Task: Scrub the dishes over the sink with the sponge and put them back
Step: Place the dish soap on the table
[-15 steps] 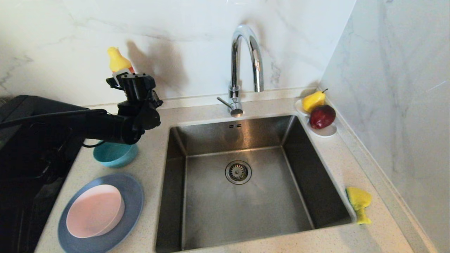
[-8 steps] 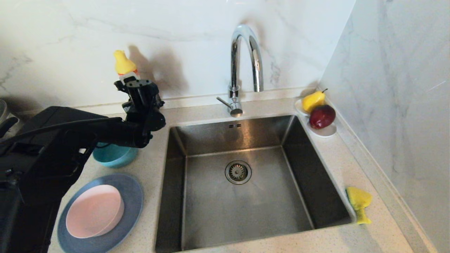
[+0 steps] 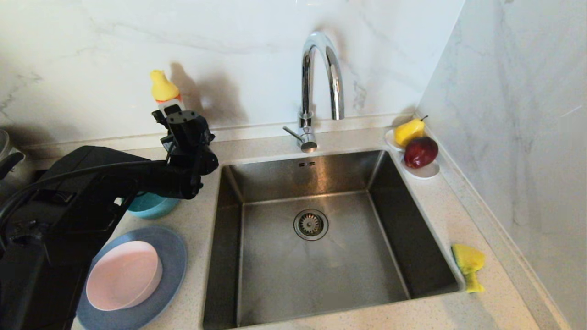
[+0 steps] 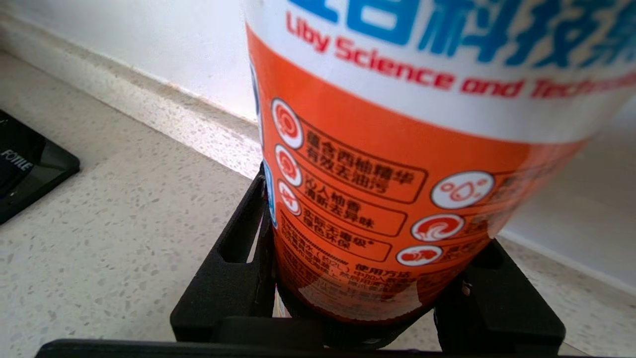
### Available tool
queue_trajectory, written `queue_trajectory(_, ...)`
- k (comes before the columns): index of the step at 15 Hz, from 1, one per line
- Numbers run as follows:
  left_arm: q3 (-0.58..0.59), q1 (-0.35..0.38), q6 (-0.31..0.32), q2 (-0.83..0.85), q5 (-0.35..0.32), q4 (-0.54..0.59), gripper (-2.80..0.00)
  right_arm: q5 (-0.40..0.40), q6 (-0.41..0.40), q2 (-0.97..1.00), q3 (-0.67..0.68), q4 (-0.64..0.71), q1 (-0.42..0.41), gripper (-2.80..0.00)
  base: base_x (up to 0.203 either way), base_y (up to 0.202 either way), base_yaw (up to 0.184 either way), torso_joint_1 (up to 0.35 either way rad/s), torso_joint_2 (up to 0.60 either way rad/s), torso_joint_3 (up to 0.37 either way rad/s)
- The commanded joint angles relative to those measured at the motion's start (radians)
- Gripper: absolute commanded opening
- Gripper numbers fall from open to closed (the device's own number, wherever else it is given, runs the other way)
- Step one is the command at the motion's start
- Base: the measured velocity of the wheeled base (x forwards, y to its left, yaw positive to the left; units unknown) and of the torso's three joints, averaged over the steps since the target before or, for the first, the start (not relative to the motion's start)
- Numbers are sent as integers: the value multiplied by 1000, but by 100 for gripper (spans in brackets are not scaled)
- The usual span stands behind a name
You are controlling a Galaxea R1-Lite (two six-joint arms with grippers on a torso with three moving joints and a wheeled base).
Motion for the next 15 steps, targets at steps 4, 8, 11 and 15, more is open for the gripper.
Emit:
queue_trajectory(4, 21, -1, -19, 0, 5, 0, -280, 0, 0, 0, 0, 2, 0, -280, 0, 0, 0, 0, 0, 0)
queue_trajectory(8, 32, -1, -30, -5, 3, 6, -280, 0, 0, 0, 0, 1, 0, -280, 0, 0, 0, 0, 0, 0)
queue_trajectory(11, 35, -1, -39, -5, 4, 15, 0, 0, 0, 0, 0, 0, 0, -280, 0, 0, 0, 0, 0, 0)
queue_trajectory(15, 37, -1, -65, -8, 5, 45, 0, 0, 0, 0, 0, 1, 0, -280, 0, 0, 0, 0, 0, 0)
